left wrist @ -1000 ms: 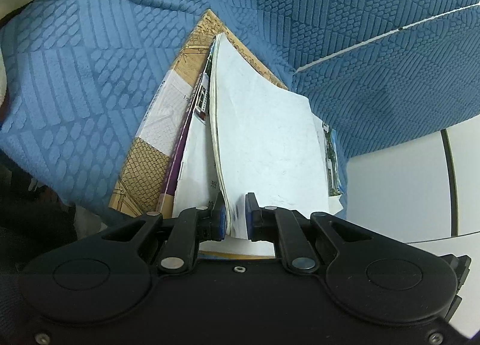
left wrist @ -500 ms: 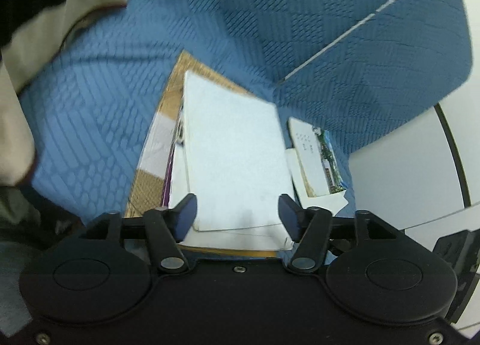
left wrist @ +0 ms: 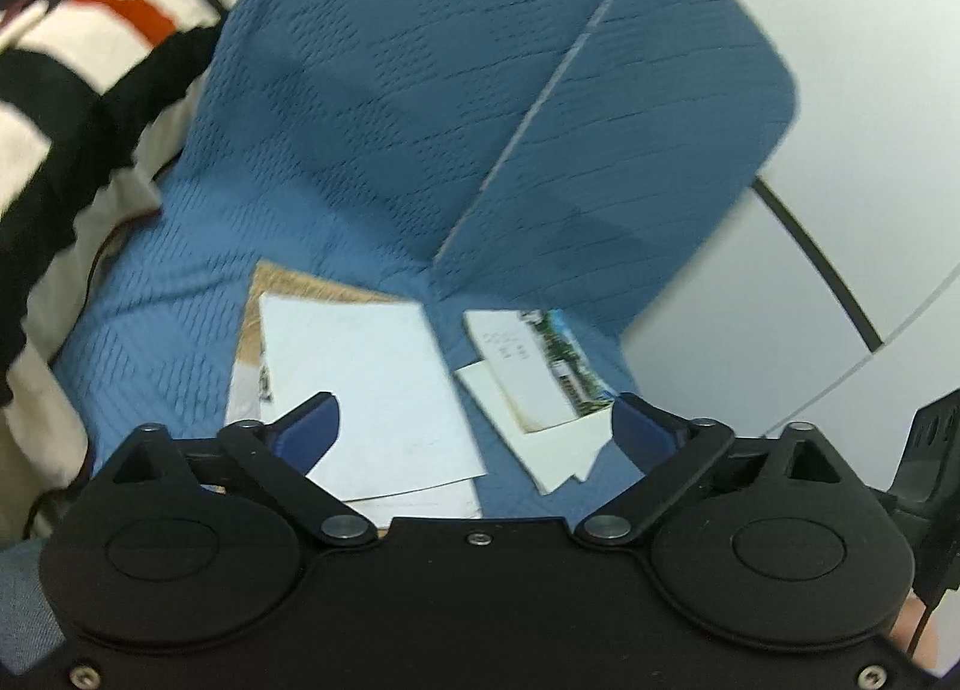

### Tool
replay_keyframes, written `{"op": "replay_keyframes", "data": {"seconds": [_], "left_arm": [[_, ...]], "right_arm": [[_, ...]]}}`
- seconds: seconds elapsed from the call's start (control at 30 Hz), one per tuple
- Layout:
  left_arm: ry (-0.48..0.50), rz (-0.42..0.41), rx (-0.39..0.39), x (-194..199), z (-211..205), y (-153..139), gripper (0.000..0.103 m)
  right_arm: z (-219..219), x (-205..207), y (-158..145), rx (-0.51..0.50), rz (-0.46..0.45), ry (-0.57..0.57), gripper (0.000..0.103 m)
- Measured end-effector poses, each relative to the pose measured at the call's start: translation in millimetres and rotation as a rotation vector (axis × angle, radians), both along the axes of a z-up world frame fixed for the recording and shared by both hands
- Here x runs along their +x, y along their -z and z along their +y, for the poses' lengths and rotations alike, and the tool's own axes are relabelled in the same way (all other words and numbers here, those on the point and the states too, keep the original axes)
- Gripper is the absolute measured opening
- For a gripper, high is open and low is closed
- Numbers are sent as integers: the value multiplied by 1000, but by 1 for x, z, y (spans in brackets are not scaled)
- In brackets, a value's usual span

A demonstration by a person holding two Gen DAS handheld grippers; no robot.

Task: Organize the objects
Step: 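Pull both grippers back from the book stack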

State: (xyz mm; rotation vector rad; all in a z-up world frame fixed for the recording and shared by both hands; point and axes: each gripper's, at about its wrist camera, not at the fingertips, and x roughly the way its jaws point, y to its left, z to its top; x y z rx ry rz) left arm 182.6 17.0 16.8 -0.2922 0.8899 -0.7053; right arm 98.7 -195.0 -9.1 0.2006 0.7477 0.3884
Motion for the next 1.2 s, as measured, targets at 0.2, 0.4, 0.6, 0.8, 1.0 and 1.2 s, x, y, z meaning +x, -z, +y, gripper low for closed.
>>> {"op": "replay_keyframes", "data": {"seconds": [0.2,0.4,0.6,0.8,1.0,1.2], "left_arm": [[42,-59,-12,-24,-11,-30,102],[72,-102,-8,-45,-21,-43,102],[103,-109,-2,-61,-37,-40,102],[130,-107,7,-73,-52,-34,102],[147,-104,14,-82,-61,-32,102],[160,-94,19,-83,-70,-25,102]], "right_arm": [[-16,-24,-23,-3,-43,23,97],[-38,-46,-27,-2,-42,68,97],[-54,-65,-20,9,-10,105,97],[-66,-78,-9,8,9,143,97],[-74,-85,1,15,32,167,97],[-81,-86,9,13,46,190,97]]}}
